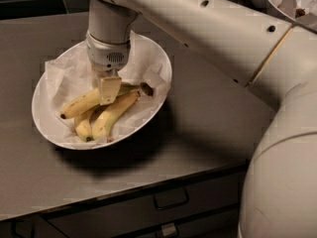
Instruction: Pick banana from white bowl
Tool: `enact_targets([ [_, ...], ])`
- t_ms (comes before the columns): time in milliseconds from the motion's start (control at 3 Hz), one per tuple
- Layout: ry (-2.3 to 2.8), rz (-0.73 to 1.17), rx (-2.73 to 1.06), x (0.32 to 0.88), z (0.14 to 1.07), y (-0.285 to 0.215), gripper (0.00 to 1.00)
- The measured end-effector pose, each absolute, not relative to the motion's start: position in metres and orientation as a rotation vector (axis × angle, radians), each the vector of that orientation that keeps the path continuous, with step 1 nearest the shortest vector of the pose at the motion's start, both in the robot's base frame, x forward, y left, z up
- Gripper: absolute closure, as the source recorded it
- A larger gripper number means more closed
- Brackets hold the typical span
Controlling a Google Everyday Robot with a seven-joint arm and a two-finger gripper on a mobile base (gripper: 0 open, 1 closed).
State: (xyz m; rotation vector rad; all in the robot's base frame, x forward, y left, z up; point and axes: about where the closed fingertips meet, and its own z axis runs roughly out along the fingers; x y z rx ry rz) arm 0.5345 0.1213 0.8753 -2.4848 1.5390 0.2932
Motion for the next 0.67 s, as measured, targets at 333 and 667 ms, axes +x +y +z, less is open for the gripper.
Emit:
enact_targets([
  [333,1.539,0.293,-2.485,0.5345,0.8753,0.1213,0.98],
  [667,1.539,0.293,-2.485,0.5345,0.8753,0.1213,1.0],
])
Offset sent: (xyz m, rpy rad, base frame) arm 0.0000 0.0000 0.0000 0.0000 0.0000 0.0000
